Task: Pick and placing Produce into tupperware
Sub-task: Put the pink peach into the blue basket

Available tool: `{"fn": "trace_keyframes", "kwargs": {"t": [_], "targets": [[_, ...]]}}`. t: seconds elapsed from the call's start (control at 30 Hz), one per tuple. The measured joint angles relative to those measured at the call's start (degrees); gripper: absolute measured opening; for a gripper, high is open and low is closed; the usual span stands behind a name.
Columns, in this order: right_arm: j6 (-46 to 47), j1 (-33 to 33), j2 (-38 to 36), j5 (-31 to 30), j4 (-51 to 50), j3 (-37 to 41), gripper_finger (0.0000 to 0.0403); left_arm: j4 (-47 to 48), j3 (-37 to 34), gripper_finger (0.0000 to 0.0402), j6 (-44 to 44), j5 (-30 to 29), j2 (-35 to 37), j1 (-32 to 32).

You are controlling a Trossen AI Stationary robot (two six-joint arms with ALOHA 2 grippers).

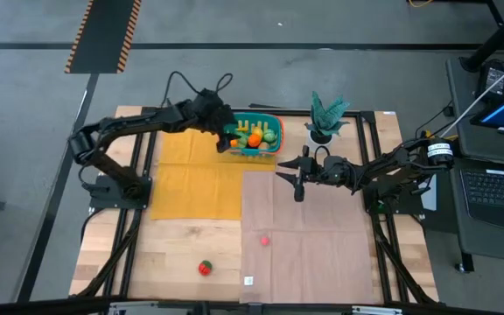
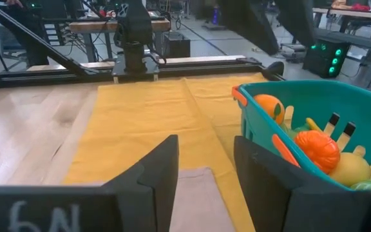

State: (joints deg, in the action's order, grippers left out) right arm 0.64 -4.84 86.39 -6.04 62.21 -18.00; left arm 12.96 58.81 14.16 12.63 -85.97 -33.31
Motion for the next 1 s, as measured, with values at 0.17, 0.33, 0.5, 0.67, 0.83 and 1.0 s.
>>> {"fn": "trace_keyframes", "kwargs": {"t": [0.17, 0.33, 0.5, 0.67, 0.83, 1.0], "targets": [[0.3, 0.0, 0.0, 0.0, 0.4, 0.0, 0.0152, -2.4, -4.5, 0.0265, 2.9, 6.4, 5.7, 1.4], [0.6, 0.0, 0.0, 0.1, -0.6, 0.0, 0.0152, -11.8, -12.9, 0.0265, 1.8, 6.2, 13.4, 4.7], [0.9, 0.0, 0.0, 0.1, -0.8, 0.0, 0.0152, -24.7, -24.8, 0.0265, -1.8, 6.0, 20.5, 9.4], [8.7, 0.0, 0.0, 0.7, -0.7, 0.0, 0.0152, -35.5, -34.9, 0.0265, -4.5, 3.3, 25.5, 14.4], [8.2, 0.0, 0.0, 1.8, -0.2, 0.0, 0.0152, -42.0, -41.5, 0.0265, -6.2, 1.8, 28.4, 18.3], [5.0, 0.0, 0.0, 2.9, -0.8, 0.0, 0.0152, -46.6, -46.1, 0.0265, -7.9, -1.1, 29.4, 21.2]]}}
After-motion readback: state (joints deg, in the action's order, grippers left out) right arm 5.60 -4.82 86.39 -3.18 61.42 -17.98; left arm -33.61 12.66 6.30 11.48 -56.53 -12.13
